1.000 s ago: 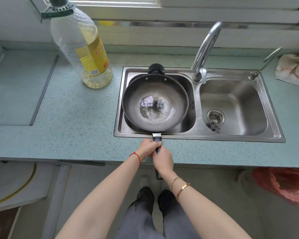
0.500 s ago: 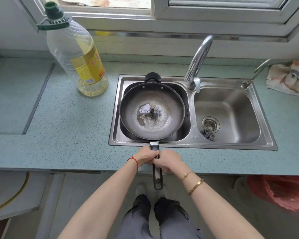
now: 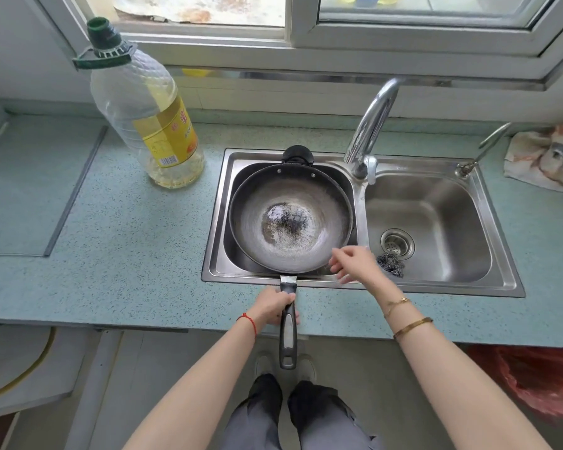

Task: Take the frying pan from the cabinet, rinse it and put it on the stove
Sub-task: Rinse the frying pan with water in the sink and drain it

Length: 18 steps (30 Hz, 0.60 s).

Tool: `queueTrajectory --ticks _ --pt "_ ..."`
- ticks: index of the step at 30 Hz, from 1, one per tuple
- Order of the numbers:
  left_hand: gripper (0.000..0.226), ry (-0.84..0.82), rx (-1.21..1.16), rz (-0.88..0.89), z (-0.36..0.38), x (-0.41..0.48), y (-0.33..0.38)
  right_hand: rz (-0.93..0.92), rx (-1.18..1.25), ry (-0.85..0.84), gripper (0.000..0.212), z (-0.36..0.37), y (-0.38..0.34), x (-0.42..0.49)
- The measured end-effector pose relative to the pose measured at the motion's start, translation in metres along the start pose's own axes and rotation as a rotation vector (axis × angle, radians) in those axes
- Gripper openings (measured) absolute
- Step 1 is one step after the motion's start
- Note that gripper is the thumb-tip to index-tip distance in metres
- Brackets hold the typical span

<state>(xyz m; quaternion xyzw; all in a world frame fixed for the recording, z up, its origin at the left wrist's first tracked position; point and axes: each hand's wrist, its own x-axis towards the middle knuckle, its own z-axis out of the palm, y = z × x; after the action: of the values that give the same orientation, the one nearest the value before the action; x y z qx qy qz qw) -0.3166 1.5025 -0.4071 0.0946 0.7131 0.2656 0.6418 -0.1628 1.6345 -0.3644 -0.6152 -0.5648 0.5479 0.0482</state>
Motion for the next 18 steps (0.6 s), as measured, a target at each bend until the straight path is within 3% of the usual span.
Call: queueTrajectory --ticks 4,8,13,18 --pt "0.029 0.135 -0.226 -0.057 0.009 0.001 -0.018 0.058 0.432 0.170 0.023 -0.028 -0.010 0.021" --pt "0.035 0.130 -0.349 0.007 0.018 -0.001 -0.031 0.051 0.699 0.272 0.023 -0.052 -0.016 0.050" --pt "0.039 0.103 -0.377 0.102 0.022 -0.013 -0.037 0.098 1.043 0.169 0.052 -0.080 -0.036 0.075" --pt "0.044 0.070 -0.439 0.114 0.024 -0.020 -0.036 0.119 1.242 0.084 0.061 -0.092 -0.059 0.091"
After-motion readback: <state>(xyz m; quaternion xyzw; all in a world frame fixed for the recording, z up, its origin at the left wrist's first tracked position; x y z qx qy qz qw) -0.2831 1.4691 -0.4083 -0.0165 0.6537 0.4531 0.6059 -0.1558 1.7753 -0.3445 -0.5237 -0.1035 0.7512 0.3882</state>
